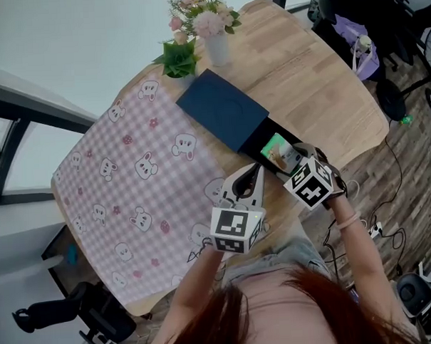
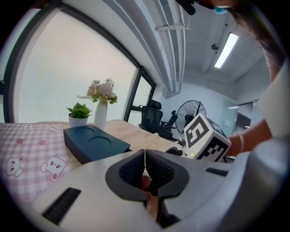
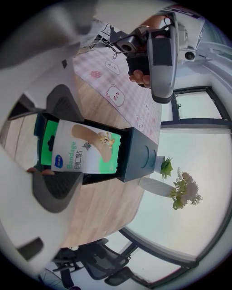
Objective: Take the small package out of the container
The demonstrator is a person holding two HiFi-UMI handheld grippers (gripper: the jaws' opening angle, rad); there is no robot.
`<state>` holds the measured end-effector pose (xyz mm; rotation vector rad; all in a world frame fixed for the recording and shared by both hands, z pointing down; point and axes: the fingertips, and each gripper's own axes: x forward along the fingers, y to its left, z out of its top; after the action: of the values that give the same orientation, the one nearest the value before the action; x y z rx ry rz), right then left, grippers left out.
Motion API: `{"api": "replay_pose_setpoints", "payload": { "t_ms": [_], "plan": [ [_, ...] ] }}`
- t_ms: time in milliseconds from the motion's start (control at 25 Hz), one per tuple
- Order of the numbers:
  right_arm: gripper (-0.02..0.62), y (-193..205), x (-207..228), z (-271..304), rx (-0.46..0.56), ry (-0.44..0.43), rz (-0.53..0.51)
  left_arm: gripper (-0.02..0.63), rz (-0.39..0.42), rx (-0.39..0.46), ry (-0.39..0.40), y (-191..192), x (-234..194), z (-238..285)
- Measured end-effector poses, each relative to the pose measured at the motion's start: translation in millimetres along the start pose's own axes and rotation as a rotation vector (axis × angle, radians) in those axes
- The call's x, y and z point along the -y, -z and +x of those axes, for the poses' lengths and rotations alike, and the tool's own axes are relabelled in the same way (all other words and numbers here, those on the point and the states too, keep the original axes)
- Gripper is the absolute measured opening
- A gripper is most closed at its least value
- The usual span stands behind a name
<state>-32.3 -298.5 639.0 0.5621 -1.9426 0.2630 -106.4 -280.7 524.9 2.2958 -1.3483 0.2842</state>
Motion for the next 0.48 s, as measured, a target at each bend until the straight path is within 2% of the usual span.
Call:
{"api": "replay_pose_setpoints", "payload": {
  "t_ms": [480],
  "plan": [
    [0.344,-3,-12,-41,0.107,0.086,0.076,0.014,0.068,0.048,-0.011,-16,13,-38]
  ]
}}
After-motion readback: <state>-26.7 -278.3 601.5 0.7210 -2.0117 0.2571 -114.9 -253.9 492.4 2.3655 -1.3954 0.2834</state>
